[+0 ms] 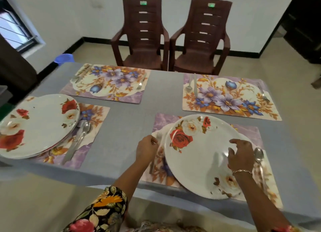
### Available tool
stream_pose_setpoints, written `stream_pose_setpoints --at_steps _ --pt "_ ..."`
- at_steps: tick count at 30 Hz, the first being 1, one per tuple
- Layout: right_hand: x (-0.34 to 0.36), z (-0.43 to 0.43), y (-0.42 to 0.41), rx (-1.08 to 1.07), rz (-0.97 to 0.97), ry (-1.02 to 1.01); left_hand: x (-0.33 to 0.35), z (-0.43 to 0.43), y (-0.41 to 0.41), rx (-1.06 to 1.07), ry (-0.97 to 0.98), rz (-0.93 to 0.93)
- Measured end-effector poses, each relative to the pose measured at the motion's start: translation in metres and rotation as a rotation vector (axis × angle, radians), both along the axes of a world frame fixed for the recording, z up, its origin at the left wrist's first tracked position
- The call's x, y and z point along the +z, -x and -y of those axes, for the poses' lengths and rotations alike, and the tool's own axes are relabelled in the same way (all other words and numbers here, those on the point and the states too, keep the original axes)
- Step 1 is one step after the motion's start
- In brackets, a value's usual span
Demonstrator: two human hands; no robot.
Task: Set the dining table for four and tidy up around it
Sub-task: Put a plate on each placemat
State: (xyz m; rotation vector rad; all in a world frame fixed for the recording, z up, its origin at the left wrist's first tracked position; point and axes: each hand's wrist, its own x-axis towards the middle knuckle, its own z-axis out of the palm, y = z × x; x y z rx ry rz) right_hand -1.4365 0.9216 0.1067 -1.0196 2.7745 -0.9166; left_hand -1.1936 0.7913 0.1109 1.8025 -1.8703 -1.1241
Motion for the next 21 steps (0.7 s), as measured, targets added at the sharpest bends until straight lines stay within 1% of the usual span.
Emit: stream_pose_setpoints --at_steps 3,8,10,15,18,21 --pt "0.002 0.023 -0.041 0.151 -0.01 0.082 0.003 0.006 -0.033 0.058 -0.027 -0.046" --pt "0.002 0.071 -0.126 0.394 -0.062 0.096 0.007 0.024 -0.114 0.158 -0.072 -0.13" --pt "0.001 0.093 -0.163 0.483 -0.025 0.103 0.009 0.032 -0.154 0.197 -0.077 -0.15" --pt "-0.001 0.144 -0.272 0.617 0.117 0.094 0.011 0.054 -0.266 0.32 -0.107 -0.186" --pt "0.001 0.172 -0.336 0.683 0.135 0.06 0.011 0.066 -0.331 0.4 -0.091 -0.235" --pt "0.006 0.198 -0.389 0.718 0.175 0.051 0.012 0.075 -0.387 0.449 -0.067 -0.227"
